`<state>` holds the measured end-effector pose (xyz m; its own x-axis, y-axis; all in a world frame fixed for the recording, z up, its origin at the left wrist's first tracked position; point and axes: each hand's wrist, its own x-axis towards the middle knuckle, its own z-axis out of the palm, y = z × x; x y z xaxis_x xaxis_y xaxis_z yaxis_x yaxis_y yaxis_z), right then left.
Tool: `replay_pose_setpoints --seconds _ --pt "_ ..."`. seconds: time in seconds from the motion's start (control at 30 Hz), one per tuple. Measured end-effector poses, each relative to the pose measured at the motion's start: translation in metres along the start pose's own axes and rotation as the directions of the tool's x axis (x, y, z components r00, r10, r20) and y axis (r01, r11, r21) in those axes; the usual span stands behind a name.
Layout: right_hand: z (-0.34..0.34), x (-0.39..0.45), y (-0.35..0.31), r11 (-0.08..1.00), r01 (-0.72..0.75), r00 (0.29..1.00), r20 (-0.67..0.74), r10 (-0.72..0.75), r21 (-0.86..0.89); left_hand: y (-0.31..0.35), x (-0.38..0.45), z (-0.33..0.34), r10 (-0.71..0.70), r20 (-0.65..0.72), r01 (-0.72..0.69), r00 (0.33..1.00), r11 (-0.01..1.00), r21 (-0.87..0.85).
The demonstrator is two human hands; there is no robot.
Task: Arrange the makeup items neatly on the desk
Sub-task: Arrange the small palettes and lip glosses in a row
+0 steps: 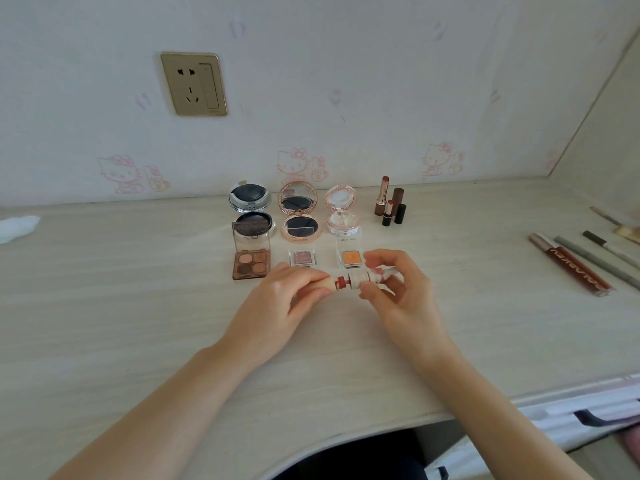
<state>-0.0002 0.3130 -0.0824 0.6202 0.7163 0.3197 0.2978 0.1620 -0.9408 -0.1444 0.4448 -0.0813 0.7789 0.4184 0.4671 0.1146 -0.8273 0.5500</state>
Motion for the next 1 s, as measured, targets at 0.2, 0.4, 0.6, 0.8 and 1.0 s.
replay_pose_setpoints --seconds 0.2,0.4,0.6,0.8,1.0 --pt "0.0 0.002 0.002 0.998 -0.029 0.999 -0.039 0.031 0.047 0.001 -0.001 0.002 -0.023 -0.007 0.023 1.0 0.998 -0.055" --pt "-0.008 0.011 0.002 0.946 -0.154 0.971 -0.131 0.198 0.285 0.005 -0.004 0.01 -0.036 0.008 0.037 0.999 0.993 -0.114" --pt "-0.027 0.02 0.002 0.926 -0.208 0.958 -0.123 0.257 0.315 0.019 0.0 0.017 0.036 0.07 -0.03 0.997 0.996 -0.083" --pt "-0.054 0.039 -0.005 0.932 -0.259 0.948 -0.119 0.295 0.253 0.041 0.018 0.029 0.145 0.135 -0.147 0.98 0.989 0.004" --pt "-0.075 0.07 -0.007 0.924 -0.347 0.928 -0.086 0.363 0.161 0.059 0.046 0.054 0.212 0.1 -0.223 0.972 0.966 0.127"
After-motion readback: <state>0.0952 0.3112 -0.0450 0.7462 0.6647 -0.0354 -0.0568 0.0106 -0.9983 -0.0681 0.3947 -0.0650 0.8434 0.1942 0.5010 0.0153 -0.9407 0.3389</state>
